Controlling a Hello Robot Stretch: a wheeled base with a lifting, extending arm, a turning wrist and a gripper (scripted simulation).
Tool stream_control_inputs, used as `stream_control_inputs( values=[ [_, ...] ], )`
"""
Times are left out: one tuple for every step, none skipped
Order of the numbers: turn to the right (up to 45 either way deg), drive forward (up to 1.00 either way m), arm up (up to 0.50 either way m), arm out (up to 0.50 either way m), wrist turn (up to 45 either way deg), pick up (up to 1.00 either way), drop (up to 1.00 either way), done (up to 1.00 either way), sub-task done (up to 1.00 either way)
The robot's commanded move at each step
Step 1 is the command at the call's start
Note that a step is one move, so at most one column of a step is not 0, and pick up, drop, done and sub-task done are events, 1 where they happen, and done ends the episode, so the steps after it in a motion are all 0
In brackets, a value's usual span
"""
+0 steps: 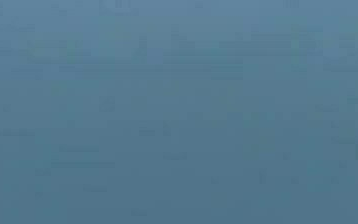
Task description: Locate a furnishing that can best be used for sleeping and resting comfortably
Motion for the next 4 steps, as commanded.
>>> stream_control_inputs(
  values=[
    [-45.0,0.0,0.0,0.0,0.0,0.0,0.0,0.0,0.0],
    [-45.0,0.0,0.0,0.0,0.0,0.0,0.0,0.0,0.0],
    [-15.0,0.0,0.0,0.0,0.0,0.0,0.0,0.0,0.0],
    [0.0,1.0,0.0,0.0,0.0,0.0,0.0,0.0,0.0]
  ],
)
